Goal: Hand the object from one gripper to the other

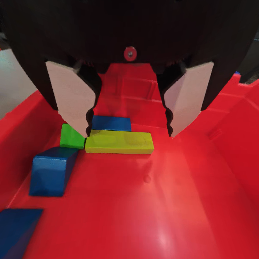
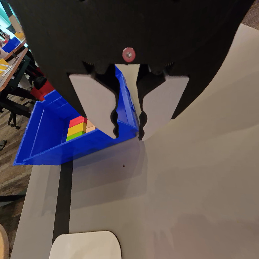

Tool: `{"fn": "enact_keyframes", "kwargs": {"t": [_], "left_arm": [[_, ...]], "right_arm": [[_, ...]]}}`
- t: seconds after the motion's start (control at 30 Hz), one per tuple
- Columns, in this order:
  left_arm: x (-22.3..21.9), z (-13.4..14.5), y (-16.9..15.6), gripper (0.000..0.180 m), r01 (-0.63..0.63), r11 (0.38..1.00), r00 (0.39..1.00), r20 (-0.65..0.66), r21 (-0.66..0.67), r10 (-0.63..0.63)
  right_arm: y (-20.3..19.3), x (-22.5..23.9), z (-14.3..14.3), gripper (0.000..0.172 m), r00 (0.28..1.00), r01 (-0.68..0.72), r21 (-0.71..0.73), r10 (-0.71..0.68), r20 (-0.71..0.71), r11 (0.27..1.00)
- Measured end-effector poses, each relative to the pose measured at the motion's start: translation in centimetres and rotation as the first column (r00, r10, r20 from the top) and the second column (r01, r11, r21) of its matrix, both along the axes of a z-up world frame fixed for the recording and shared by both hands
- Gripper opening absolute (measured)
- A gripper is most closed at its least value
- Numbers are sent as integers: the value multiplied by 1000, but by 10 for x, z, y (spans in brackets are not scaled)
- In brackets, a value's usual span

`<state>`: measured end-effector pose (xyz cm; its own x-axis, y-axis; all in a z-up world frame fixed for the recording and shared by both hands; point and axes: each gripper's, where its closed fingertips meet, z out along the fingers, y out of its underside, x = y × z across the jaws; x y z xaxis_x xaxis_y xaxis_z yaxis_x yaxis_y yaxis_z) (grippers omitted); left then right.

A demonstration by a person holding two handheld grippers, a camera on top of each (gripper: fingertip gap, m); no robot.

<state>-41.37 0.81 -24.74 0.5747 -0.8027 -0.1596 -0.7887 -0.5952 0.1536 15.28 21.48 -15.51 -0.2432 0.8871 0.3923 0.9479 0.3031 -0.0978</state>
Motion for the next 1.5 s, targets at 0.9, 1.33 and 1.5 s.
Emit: {"fn": "enact_keyframes", "kwargs": {"t": [0.9,1.33,1.5], "left_arm": [[13,-26,10,103,-281,941,957,13,-188,288],[4,-27,7,103,-172,971,985,-3,-165,174],[4,-27,7,102,-171,974,984,12,-151,175]], "right_arm": [[-16,3,-17,23,993,-69,-10,68,-95,998],[-21,2,-19,22,991,-80,-10,79,-110,997],[-24,0,-18,21,989,-83,-9,81,-125,996]]}}
